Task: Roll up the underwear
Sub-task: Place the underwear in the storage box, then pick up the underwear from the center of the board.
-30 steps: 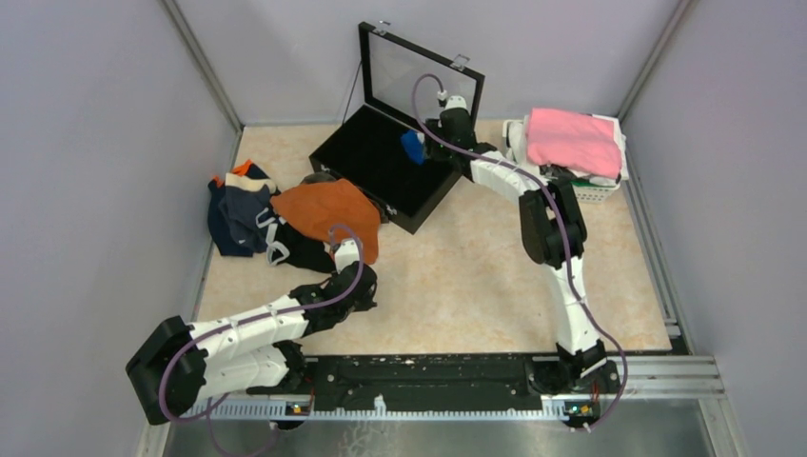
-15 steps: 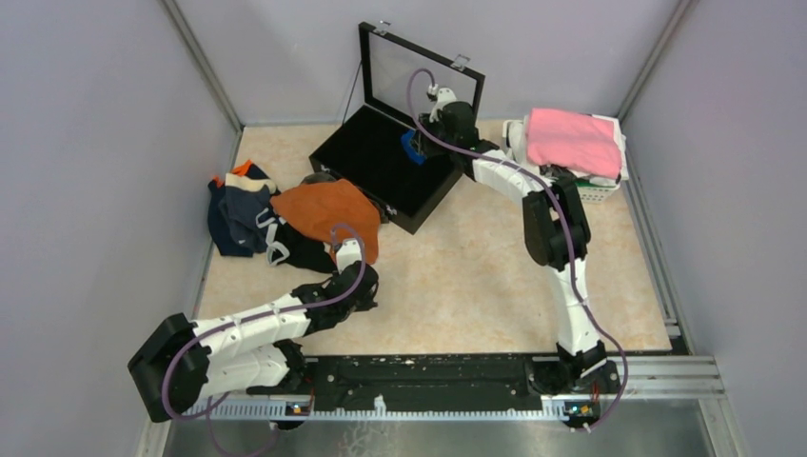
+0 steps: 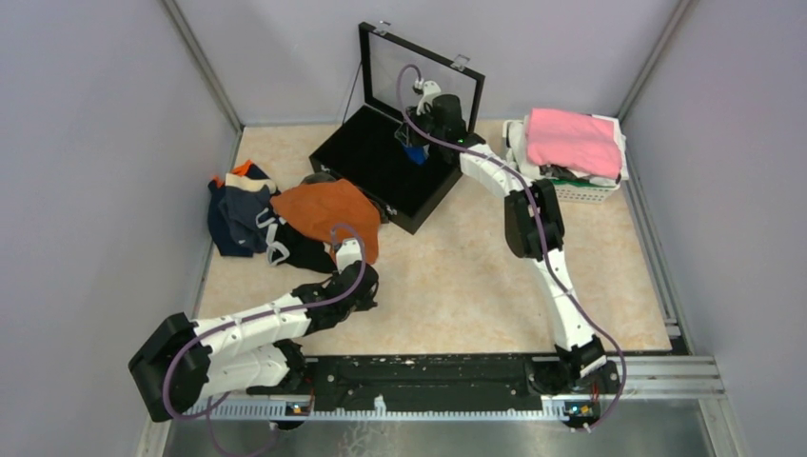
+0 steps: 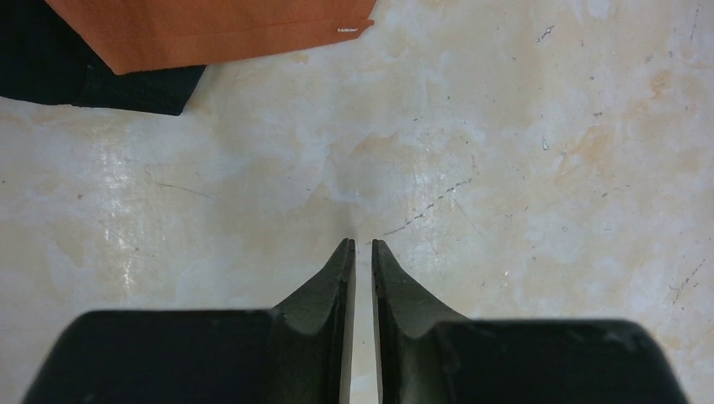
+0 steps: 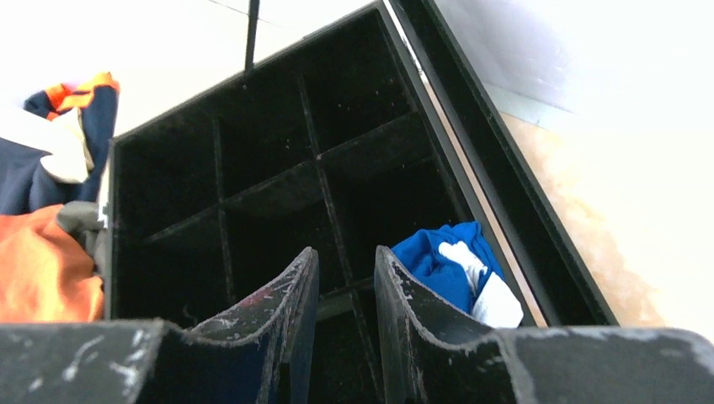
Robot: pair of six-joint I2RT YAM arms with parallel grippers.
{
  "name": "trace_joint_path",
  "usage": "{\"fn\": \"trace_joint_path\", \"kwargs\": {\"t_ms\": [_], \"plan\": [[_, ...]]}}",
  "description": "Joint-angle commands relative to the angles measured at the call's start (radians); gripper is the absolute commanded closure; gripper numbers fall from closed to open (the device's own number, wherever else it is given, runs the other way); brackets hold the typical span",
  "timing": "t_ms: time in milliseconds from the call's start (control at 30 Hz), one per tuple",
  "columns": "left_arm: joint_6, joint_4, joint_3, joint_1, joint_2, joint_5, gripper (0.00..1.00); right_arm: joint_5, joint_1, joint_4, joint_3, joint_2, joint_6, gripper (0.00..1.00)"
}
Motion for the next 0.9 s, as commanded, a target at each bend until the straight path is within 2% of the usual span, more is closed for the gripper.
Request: {"fn": "trace_joint_path", "kwargs": {"t_ms": [0,400,867], "plan": [[0.009,0.018,0.032,0.005,0.009,-0.015,0.82,0.011,0.003,-0.05,0.108,0.05,-0.022,0.7],[0.011,0.019,0.028,0.008,0.007,-0.015,0.81,0.357,0.004,-0.114,-0.019,-0.006,-0.059,0.72],[0.01,0.024,0.025,0.01,0.009,-0.007,0.82,0.418,0.003,-0.16,-0.115,-0.039,-0.073,0.85]]}}
